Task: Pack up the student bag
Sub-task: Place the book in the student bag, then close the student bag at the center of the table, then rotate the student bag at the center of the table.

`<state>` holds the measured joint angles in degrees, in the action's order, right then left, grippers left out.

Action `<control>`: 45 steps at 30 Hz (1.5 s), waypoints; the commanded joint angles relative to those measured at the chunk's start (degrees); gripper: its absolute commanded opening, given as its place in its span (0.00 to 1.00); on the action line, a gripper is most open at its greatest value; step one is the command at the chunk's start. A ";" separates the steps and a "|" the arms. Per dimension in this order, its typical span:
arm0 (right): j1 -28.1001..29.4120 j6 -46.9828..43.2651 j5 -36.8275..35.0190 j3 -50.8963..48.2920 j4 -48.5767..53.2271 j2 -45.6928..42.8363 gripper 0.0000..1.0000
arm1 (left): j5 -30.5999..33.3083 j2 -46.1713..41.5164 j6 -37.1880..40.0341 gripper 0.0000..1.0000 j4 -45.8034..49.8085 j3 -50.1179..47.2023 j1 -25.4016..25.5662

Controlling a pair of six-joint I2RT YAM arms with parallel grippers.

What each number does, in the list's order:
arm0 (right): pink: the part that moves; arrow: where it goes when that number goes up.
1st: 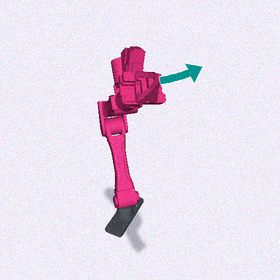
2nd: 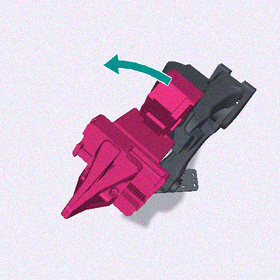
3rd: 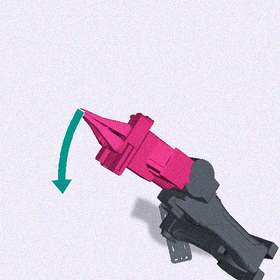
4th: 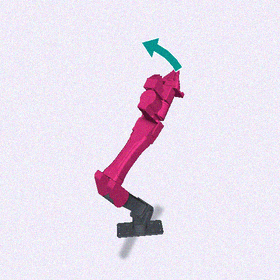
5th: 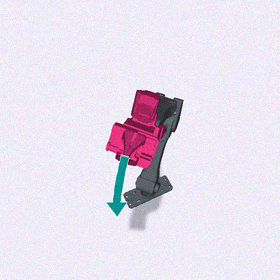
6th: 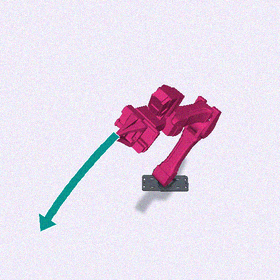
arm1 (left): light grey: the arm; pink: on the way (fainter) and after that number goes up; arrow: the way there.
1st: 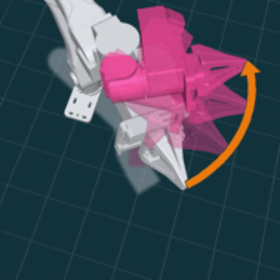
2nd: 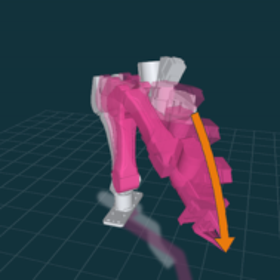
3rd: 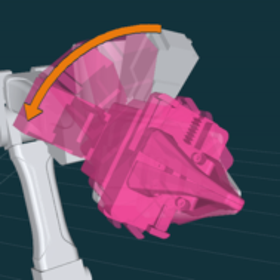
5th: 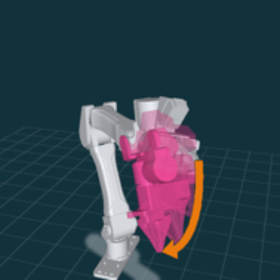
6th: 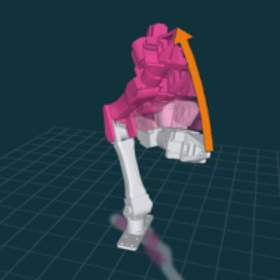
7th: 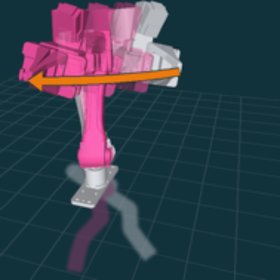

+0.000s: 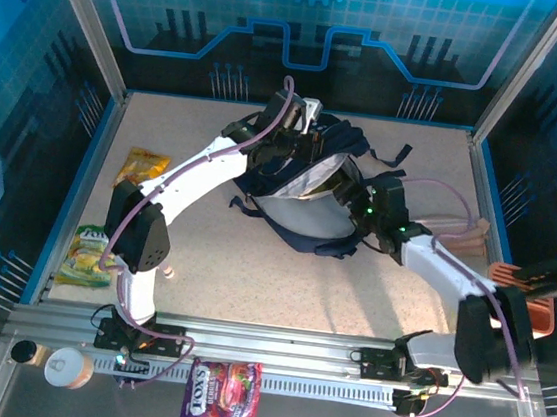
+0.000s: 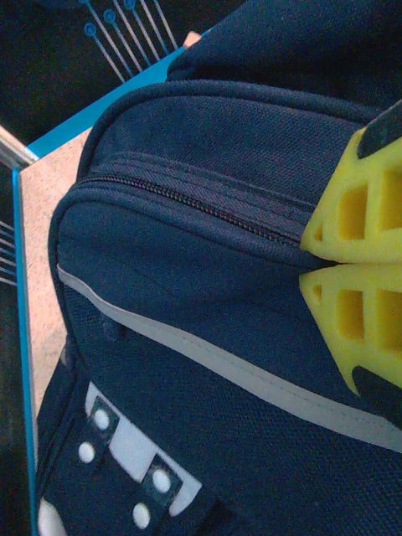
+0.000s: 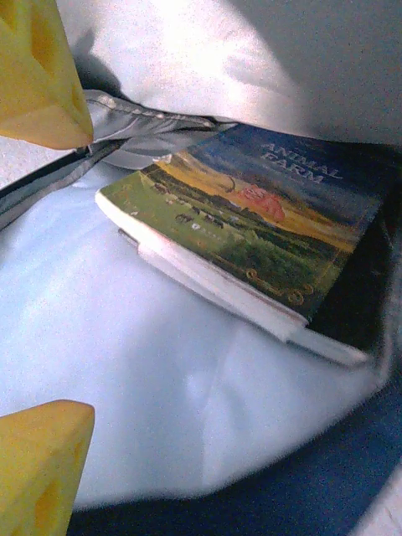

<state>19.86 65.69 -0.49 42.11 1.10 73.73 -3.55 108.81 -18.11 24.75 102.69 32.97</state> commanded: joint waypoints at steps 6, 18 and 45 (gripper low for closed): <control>-0.35 -4.77 -13.32 0.46 18.81 -13.65 0.82 | -8.06 -1.13 -3.39 0.47 -3.66 -4.70 -0.87; 0.76 -8.98 -13.20 5.15 19.12 -12.20 0.85 | -10.41 -11.44 -17.72 0.77 -10.12 -26.94 -13.80; 7.61 -7.15 -4.69 9.98 12.88 4.64 0.84 | -25.78 2.41 -27.68 0.43 -24.71 -37.30 -28.23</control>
<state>26.44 58.04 -7.92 49.82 15.81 76.40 -27.00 110.69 -45.43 1.58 63.09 5.04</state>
